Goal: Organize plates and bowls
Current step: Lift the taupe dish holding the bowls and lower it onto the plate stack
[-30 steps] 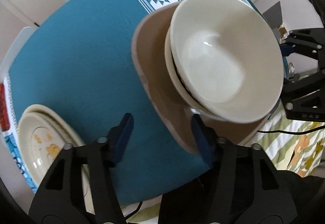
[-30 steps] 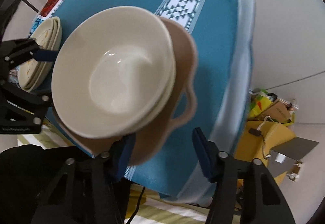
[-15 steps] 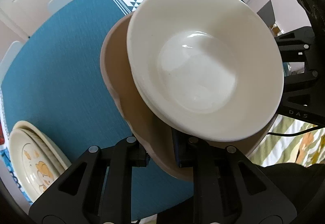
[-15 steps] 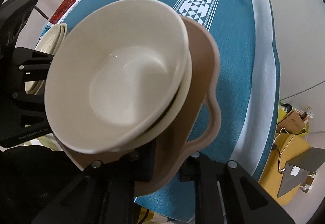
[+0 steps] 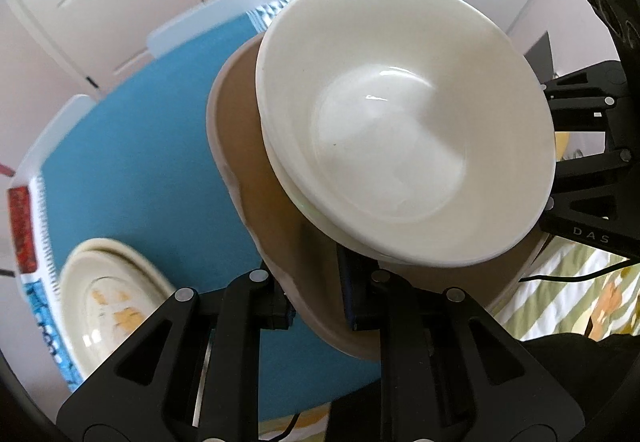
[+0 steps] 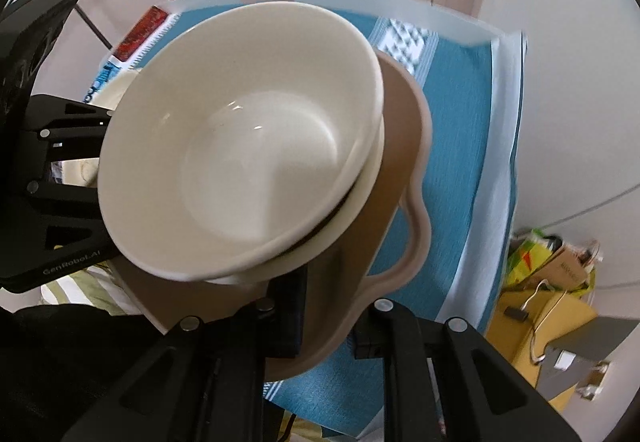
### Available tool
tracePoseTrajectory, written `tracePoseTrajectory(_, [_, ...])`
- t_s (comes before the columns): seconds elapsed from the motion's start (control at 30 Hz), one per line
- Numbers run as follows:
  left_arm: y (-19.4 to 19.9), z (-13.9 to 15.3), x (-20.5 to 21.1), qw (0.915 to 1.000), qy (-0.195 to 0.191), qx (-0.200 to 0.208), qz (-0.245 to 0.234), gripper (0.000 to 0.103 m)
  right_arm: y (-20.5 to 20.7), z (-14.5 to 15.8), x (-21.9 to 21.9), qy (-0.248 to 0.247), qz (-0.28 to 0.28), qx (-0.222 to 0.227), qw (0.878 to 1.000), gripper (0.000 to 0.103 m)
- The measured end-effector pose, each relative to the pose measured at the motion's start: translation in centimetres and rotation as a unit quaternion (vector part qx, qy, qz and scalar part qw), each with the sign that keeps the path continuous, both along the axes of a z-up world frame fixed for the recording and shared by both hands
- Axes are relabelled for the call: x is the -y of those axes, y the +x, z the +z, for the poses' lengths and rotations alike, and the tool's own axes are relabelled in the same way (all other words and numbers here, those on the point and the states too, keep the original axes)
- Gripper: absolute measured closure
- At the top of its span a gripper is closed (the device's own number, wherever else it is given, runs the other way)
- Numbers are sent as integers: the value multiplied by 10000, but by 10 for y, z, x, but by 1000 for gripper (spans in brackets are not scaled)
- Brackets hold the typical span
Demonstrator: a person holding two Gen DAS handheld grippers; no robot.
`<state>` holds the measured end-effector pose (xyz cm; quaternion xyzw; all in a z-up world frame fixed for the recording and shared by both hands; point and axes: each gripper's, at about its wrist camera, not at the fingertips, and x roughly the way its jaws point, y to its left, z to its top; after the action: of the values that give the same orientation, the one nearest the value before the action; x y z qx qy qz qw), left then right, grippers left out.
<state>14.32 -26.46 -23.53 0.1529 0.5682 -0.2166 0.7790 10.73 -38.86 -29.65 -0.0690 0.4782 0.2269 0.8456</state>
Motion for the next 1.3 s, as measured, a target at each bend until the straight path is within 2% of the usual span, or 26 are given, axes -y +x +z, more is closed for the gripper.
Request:
tracePoseTrajectory(0.27, [-12,52,-53,9977,15,196,650,88,-3,57,-41,-118,614,342,9975,88])
tracePoseTrajectory(0.5, [-28,64,-130,9944,10,160,1040,88,-9,77,-109,-263,1148,493,9918,88])
tracePoseTrajectory(0.7, [-21,53,-200,9945,35,-12,1048,88,-13,72,-177,-319,1282,382,9905,88])
tracePoseTrajectory(0.9, [-16,19,-248,9967,95,-265,766,88,-18,50,-231,-233,1031,67,9944,88])
tracePoseTrajectory(1.1, [-12,-9,-273,9976,-10,-445,525,88,-20,27,-260,-210,653,-110,9976,88])
tracePoseTrajectory(1.3, [-11,-21,-272,9981,-52,-490,362,89,-18,16,-263,-211,299,-152,9992,88])
